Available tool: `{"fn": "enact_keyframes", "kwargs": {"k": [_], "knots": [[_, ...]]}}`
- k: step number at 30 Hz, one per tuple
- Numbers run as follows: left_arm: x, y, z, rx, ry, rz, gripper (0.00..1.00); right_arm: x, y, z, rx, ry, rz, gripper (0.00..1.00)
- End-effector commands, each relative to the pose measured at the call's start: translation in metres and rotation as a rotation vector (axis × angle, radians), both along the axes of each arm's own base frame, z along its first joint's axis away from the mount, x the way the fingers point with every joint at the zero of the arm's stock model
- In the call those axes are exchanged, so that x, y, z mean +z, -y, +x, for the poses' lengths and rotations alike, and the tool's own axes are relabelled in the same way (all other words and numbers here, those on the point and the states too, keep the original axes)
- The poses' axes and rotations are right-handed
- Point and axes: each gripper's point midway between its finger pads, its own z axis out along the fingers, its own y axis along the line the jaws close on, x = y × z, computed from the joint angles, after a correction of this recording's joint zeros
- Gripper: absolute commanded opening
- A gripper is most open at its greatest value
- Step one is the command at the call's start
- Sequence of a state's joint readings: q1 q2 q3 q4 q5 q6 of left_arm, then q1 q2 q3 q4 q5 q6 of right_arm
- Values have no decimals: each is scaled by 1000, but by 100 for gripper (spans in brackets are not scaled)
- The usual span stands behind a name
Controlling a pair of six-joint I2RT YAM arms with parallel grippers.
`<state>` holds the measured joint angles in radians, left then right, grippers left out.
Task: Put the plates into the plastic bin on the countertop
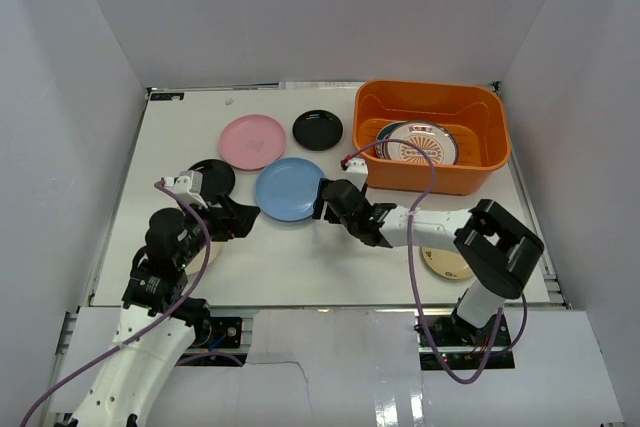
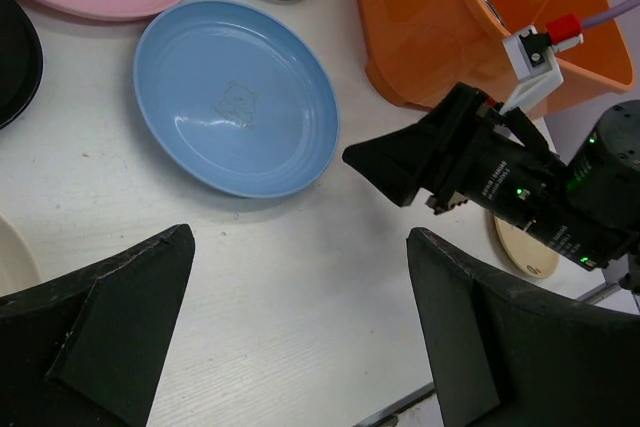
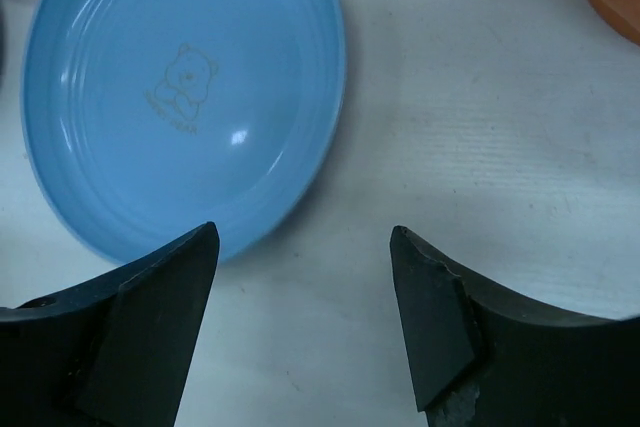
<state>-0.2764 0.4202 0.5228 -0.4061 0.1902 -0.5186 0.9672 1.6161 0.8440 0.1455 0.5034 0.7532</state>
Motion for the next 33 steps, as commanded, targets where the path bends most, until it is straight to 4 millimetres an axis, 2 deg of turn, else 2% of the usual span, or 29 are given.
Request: {"fn": "enact_keyframes", "kwargs": {"k": [1, 2, 8, 9, 10, 11, 12, 13, 14, 15, 16, 17, 19, 20, 22, 23, 24, 25, 26, 27, 29, 30, 32, 33], "knots": [[12, -4, 2, 26, 15, -8, 98, 18, -16, 32, -171, 61, 127, 75], [12, -3, 2, 23, 13, -8, 98, 8, -17, 37, -198, 58, 110, 73], [11, 0, 1, 8, 12, -8, 98, -23, -22, 48, -262, 31, 81, 49], [11, 0, 1, 6, 11, -7, 98, -25, -21, 47, -270, 25, 81, 37], [11, 0, 1, 6, 11, -7, 98, -28, -19, 46, -279, 15, 78, 29], [11, 0, 2, 7, 13, -6, 98, -22, -14, 45, -296, 26, 78, 22], [10, 0, 2, 7, 10, -6, 98, -27, -5, 39, -301, 25, 58, 13], [9, 0, 2, 7, 6, -3, 98, -23, -1, 34, -302, 42, 50, 11], [10, 0, 2, 7, 7, -3, 98, -5, 5, 32, -306, 75, 67, 10], [9, 0, 2, 7, 3, -2, 98, 0, 6, 25, -286, 86, 66, 9], [9, 0, 3, 7, 3, -2, 98, -5, 16, 17, -263, 92, 22, 8], [8, 0, 4, 10, -4, 0, 98, 16, 20, 13, -256, 123, 45, 8], [6, -2, 5, 20, -12, 7, 98, 23, 30, -3, -201, 150, -9, 8], [4, -2, 6, 23, -24, 13, 98, 51, 32, -5, -187, 189, 36, 8], [3, -6, 10, 53, -32, 20, 98, 76, 40, -10, -157, 235, 45, 8], [4, -9, 11, 73, -43, 21, 98, 108, 50, -10, -138, 307, 52, 8], [2, -10, 14, 88, -58, 22, 98, 125, 59, -6, -138, 349, 41, 8], [4, -15, 15, 125, -75, 23, 97, 161, 67, -3, -135, 404, 75, 8], [3, -19, 16, 150, -93, 27, 96, 175, 76, 2, -116, 435, 28, 8], [-2, -24, 21, 185, -126, 45, 96, 188, 98, 18, -158, 453, 6, 8], [-6, -33, 23, 246, -173, 66, 96, 220, 120, 34, -149, 485, -5, 8], [-16, -40, 26, 290, -214, 90, 95, 227, 151, 52, -227, 495, -37, 8], [-27, -51, 23, 372, -297, 95, 94, 238, 179, 68, -280, 504, -80, 8], [-36, -56, 23, 412, -345, 114, 94, 238, 208, 80, -348, 499, -130, 8]]}}
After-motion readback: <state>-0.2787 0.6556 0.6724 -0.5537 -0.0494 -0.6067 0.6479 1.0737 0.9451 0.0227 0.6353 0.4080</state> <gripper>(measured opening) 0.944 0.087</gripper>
